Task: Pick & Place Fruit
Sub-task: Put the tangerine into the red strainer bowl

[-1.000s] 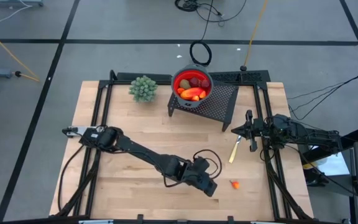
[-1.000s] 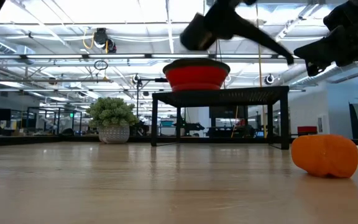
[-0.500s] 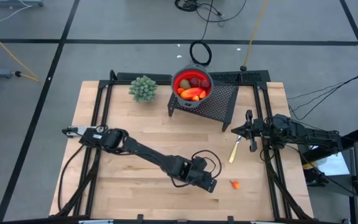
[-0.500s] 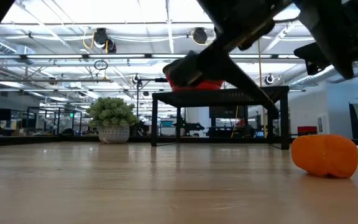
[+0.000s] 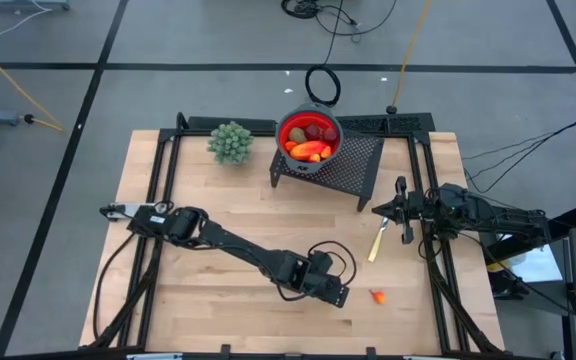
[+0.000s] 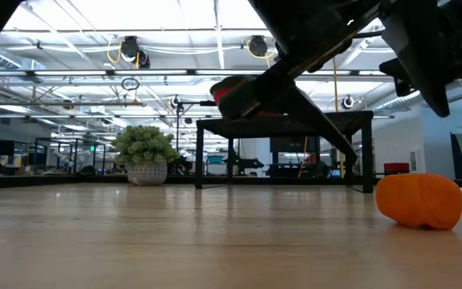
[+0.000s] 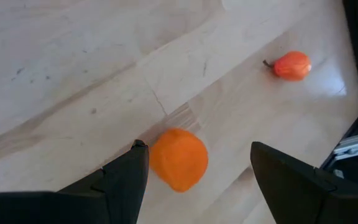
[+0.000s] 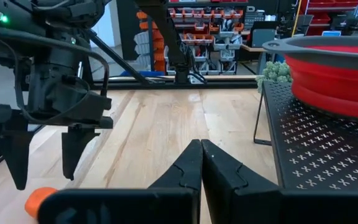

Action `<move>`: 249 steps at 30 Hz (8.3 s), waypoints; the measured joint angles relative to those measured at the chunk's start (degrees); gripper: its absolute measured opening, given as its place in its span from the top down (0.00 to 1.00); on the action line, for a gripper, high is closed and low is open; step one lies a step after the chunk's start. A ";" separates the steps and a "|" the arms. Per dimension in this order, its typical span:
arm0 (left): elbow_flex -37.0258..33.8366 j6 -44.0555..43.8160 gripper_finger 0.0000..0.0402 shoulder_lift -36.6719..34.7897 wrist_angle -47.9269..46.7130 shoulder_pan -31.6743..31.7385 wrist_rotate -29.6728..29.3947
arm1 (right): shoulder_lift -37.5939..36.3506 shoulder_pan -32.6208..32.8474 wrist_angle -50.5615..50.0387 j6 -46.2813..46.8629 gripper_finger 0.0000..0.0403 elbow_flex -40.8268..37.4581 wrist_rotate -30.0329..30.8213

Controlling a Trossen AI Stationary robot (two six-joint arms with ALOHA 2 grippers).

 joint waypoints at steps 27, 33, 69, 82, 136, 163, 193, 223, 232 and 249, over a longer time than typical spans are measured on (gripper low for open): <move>-2.14 3.29 0.30 2.80 3.45 0.50 6.48 | 0.02 0.01 -0.02 0.00 1.00 -0.01 0.01; -2.03 1.00 0.30 3.45 2.51 0.71 7.66 | 0.32 0.02 0.10 0.00 1.00 0.01 0.06; -2.03 2.58 0.72 -4.56 -7.83 2.11 12.01 | 1.29 0.00 0.12 0.21 1.00 -0.01 0.00; -2.05 -0.19 0.73 -17.53 -45.78 0.84 -1.42 | 1.31 0.00 0.17 0.04 1.00 -0.04 -0.03; -14.90 25.63 0.73 -40.48 -42.87 6.74 -50.35 | 1.33 -0.02 0.14 -3.67 1.00 -0.04 0.06; -53.04 62.77 0.73 -62.43 31.05 20.09 -5.73 | 1.31 -0.04 0.17 -3.45 1.00 -0.04 3.09; -55.47 11.55 0.73 -62.66 46.70 36.34 16.93 | 1.31 -0.04 0.13 -3.04 1.00 -0.04 3.27; -54.45 78.60 0.73 -61.64 42.36 32.90 5.09 | 1.33 -0.04 0.13 -3.02 1.00 -0.04 3.24; -41.01 76.59 0.73 -52.56 27.83 36.14 4.30 | 1.33 -0.07 0.15 -2.32 1.00 -0.04 6.23; -14.51 77.83 0.73 -31.87 -1.03 41.78 4.25 | 1.33 -0.04 0.11 -1.09 1.00 -0.04 6.02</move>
